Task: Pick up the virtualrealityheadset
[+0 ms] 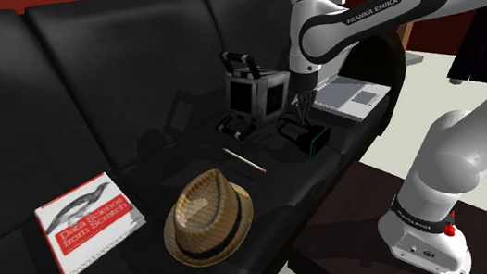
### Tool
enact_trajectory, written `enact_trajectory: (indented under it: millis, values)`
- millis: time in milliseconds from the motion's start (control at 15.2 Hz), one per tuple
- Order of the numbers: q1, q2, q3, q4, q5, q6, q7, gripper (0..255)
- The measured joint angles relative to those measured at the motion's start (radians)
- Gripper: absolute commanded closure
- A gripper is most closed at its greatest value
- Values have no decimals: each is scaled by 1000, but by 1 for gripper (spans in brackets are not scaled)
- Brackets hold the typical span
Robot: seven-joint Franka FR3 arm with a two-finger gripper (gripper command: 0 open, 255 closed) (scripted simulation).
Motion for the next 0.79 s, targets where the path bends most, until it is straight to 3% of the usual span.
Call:
enact_trajectory:
  millis: [264,792]
  values:
    - [0,2,0,6,0,-5,0,255]
    - [0,-24,-1,87,-1,-112,2,255]
